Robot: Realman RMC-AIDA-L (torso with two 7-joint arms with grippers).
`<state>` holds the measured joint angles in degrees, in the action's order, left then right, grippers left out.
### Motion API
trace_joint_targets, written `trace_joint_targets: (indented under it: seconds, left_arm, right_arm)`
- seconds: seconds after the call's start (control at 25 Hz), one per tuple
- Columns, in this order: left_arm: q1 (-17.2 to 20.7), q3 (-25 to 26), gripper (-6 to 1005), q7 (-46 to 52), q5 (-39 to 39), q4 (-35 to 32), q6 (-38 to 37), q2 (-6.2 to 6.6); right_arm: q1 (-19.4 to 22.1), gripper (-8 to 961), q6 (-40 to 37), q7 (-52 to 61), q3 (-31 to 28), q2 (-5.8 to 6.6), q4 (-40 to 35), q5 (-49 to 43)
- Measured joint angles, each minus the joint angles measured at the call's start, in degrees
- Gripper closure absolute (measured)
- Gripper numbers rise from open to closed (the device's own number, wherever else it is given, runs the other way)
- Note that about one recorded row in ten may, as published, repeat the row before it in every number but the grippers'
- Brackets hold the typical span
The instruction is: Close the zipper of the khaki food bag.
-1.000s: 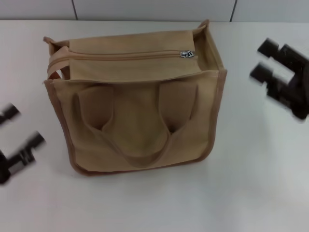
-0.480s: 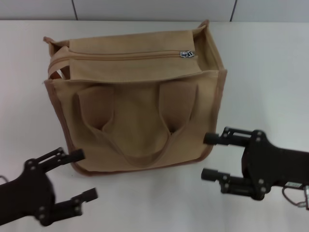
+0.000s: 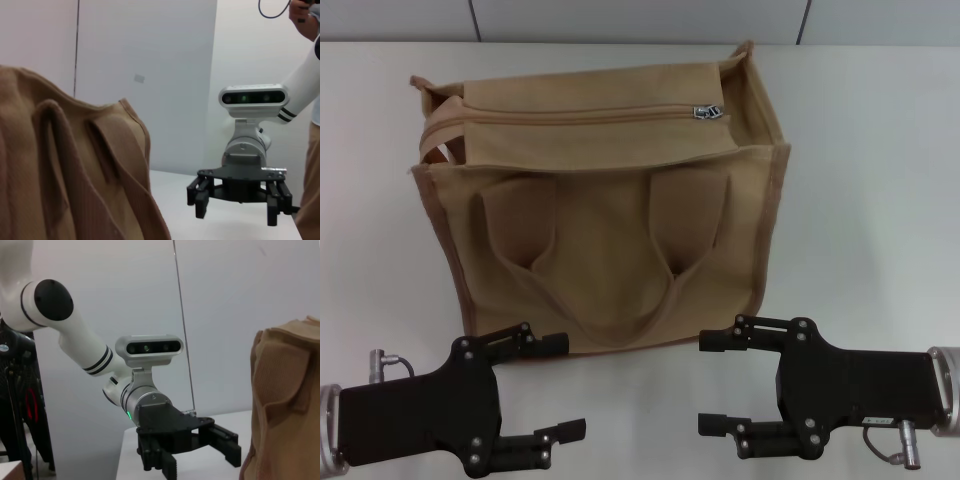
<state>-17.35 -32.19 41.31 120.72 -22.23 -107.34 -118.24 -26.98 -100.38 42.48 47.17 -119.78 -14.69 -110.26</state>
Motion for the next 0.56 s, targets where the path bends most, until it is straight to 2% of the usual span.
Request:
trace_joint_targets:
  seconds: [0.32,0.56]
  left_arm:
    - [0.29,-0.32,199,0.0,0.14,0.34,0.35,-0.11]
    - [0.36,-0.53,199,0.0,0.14,0.37,1.21,-0.15]
  right_arm:
    - [0.28,212,1.98,-5.77,0.22,-0.02,2.21,0.02]
    - [0.11,213,2.29,-5.57,0.09,-0.02,2.46,0.02]
